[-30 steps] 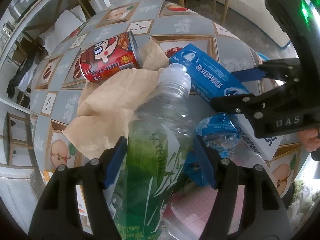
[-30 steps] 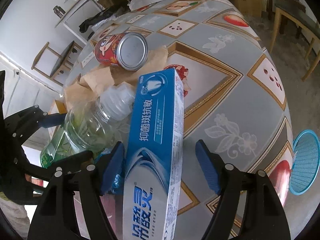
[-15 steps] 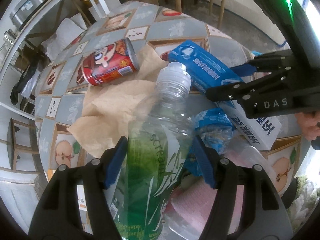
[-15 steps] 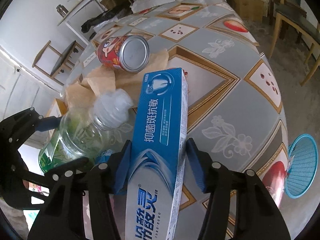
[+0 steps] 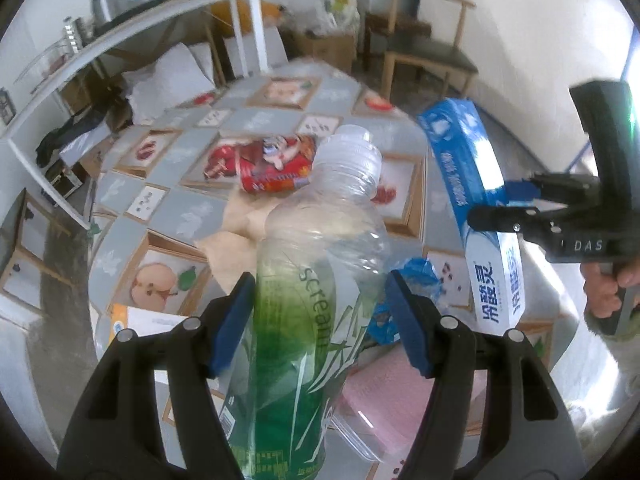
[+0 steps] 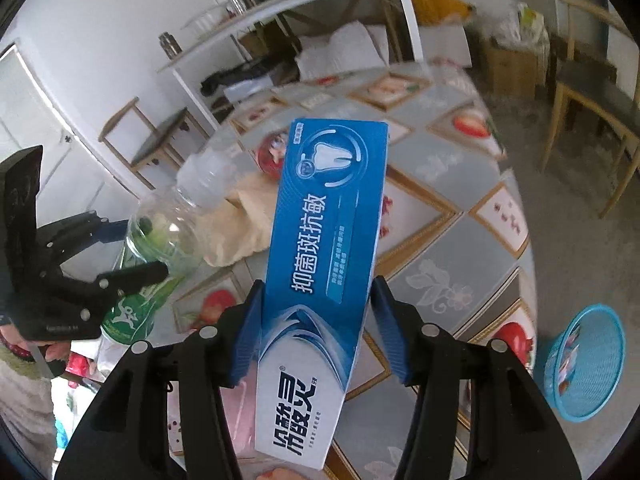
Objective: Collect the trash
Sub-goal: 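Lift the bottle with the left tool while the right tool carries the toothpaste box to the basket, then open both tools over the blue wastebasket to drop the bottle and box, then move both tools back to the table toward the clear plastic container, then grasp the clear plastic container with the right tool and lift it, then grasp the pink sponge on the table with the left tool and lift it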
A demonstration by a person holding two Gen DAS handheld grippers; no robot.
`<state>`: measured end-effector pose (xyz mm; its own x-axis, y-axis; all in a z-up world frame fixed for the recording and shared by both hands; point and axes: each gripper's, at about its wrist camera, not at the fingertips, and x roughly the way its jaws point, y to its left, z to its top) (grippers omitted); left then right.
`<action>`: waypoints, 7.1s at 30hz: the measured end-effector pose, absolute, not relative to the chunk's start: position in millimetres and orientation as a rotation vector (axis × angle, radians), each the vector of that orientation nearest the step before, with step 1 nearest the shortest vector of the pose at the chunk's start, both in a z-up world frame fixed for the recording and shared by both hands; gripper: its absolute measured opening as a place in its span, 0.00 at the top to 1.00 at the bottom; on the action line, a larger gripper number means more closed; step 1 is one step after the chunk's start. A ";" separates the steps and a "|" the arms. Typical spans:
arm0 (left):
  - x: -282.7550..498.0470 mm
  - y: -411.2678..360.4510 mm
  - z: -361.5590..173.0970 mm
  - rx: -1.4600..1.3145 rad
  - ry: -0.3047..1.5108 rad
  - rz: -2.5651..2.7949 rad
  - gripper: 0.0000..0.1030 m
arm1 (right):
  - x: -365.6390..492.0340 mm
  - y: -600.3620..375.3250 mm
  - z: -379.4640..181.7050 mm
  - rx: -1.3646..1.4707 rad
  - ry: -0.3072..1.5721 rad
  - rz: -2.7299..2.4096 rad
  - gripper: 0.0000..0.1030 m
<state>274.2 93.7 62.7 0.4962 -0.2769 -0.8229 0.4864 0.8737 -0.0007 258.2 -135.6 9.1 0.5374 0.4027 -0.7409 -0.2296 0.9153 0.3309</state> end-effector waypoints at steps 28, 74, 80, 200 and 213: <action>195.1 133.5 157.9 -0.141 0.580 -0.484 0.39 | 188.4 -177.6 84.8 0.242 0.677 0.365 0.51; 287.9 -443.0 -67.6 0.015 1.199 -0.810 0.30 | 170.6 -613.7 -261.8 0.921 1.058 -0.361 0.40; 269.2 -424.7 -51.6 0.062 1.154 -0.875 0.29 | 168.9 -610.8 -294.8 0.911 1.122 -0.407 0.40; 237.6 156.4 -41.3 -0.531 0.946 -0.526 0.50 | 158.3 -183.9 14.9 0.436 0.873 0.608 0.15; 228.3 134.9 -70.3 -0.481 1.140 -0.619 0.51 | 153.6 -204.6 4.7 0.493 0.876 0.602 0.15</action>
